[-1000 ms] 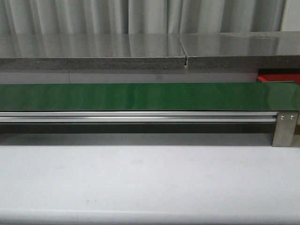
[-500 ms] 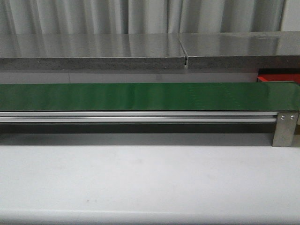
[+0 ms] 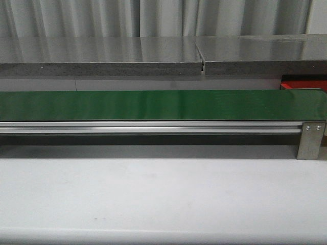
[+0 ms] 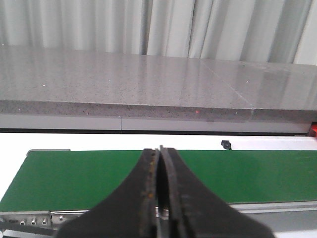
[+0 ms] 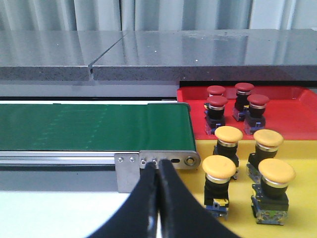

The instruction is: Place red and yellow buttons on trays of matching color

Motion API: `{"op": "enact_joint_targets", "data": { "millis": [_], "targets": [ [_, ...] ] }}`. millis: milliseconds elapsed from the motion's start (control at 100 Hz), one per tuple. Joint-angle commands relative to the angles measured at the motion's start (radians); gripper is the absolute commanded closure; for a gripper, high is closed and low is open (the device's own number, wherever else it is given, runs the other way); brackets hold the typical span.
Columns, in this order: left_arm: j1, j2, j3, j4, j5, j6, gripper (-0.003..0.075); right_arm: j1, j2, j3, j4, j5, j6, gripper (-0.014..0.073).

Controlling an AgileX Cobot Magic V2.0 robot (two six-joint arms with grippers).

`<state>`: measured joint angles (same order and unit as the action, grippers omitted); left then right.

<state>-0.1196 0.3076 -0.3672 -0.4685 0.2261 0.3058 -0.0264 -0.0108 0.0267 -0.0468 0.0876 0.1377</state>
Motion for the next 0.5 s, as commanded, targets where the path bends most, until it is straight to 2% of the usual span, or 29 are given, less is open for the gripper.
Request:
{"op": "enact_joint_targets", "data": {
  "millis": [0,120,240,310,490],
  "targets": [
    [-0.006,0.010,-0.001,-0.004,-0.072,-0.005,0.0741,-0.004,-0.015,-0.023,-0.010,-0.088,-0.002,0.0712],
    [-0.010,0.010,0.051,0.106,-0.154,-0.026,0.0741,-0.004,-0.015,-0.023,-0.010,-0.088,-0.002,0.0712],
    [-0.036,0.010,0.101,0.399,-0.179,-0.354,0.0741,-0.004,-0.015,-0.023,-0.010,-0.088,-0.002,0.0712],
    [-0.053,0.010,0.136,0.541,-0.226,-0.467,0.0741,-0.004,-0.015,-0.023,-0.010,-0.088,-0.002,0.0712],
    [-0.059,0.004,0.237,0.606,-0.359,-0.481,0.0741,-0.004,-0.015,-0.023,-0.010,-0.088,-0.002,0.0712]
  ]
}}
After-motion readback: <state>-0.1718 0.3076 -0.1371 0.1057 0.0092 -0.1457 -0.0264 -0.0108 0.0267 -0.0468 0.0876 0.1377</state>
